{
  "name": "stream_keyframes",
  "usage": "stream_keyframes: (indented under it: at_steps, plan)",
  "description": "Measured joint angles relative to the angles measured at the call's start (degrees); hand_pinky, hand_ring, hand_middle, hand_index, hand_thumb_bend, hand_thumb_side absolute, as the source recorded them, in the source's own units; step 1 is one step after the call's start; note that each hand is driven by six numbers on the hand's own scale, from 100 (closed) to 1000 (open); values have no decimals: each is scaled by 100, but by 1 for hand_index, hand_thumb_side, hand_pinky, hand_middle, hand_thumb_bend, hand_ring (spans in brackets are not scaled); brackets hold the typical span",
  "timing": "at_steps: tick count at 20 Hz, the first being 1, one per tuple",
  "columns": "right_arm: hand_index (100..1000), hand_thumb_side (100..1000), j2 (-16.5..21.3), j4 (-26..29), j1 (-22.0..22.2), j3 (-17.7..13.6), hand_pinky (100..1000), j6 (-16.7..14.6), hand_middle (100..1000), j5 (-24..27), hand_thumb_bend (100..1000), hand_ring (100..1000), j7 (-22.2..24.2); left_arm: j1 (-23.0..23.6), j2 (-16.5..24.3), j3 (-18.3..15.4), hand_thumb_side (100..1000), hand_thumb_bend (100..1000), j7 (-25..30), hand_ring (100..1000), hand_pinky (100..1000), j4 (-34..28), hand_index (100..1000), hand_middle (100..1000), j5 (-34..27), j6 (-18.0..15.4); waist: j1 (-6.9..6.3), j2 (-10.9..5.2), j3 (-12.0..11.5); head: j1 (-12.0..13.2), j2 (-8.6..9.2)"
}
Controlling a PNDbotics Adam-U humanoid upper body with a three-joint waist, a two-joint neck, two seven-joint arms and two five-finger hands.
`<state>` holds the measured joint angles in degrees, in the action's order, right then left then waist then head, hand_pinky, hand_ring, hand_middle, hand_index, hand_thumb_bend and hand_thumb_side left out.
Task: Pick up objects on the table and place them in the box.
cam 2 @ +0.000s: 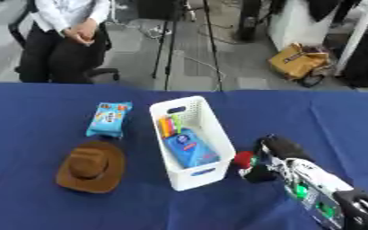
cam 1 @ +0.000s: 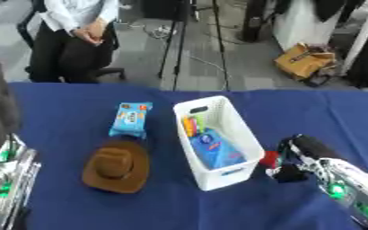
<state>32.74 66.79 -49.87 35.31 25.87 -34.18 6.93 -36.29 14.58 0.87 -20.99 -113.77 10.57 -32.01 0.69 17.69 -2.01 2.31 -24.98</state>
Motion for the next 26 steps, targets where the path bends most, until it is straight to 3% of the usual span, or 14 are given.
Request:
stream_keyframes:
  at_steps: [26]
  plan:
    - [623,515,141,244,-7,-19,849,180,511,52,363,828,-54,0,0,-1,1000,100,2,942,901,0,983,886,0,2,-6,-1,89,3,3]
